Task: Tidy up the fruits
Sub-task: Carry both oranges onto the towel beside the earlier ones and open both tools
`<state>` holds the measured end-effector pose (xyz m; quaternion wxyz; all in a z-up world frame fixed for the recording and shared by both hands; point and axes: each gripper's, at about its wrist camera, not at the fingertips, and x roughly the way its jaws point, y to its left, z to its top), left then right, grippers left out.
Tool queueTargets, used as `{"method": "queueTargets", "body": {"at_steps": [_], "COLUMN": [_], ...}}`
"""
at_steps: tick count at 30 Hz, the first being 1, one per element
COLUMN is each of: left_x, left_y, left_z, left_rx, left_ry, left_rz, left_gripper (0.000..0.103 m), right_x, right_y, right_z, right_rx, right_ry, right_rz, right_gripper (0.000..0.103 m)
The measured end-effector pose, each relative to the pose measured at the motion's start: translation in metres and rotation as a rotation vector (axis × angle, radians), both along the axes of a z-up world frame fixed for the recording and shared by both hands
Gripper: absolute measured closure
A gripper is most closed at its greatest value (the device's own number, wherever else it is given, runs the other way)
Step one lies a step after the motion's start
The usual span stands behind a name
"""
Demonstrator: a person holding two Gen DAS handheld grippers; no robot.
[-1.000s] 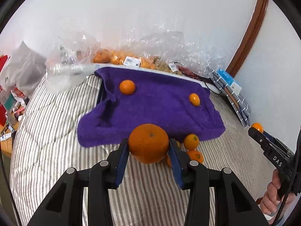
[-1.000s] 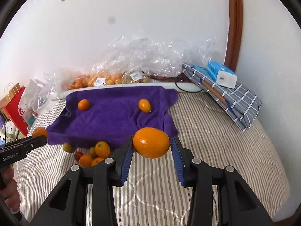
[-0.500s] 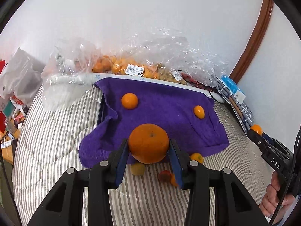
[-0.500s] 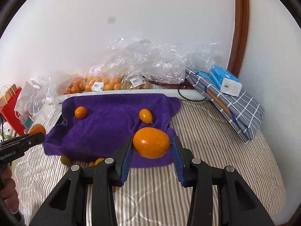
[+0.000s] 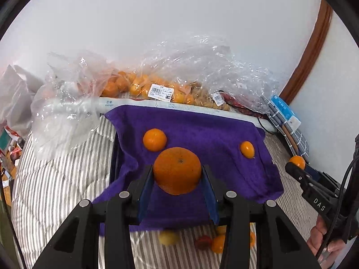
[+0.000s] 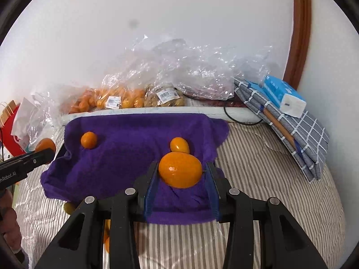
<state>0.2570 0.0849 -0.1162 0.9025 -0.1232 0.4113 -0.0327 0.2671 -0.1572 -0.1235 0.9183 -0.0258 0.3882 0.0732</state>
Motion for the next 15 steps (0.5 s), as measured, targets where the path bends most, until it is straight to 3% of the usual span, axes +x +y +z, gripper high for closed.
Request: {"method": "queueTargets", "body": {"at_steps": [15], "left_x": [0.047], "left_y": [0.011], "left_z": [-0.040], "left_rx": [0.009], "left_ry": [0.057], "left_rz": [0.002], "left_gripper": [0.063], "right_x": [0.051], "right_y": [0.023], "right_z": [-0.040], "right_rx": [-0.043], "right_ry": [0.059], "right_rz": [0.024], "right_gripper": [0.063]}}
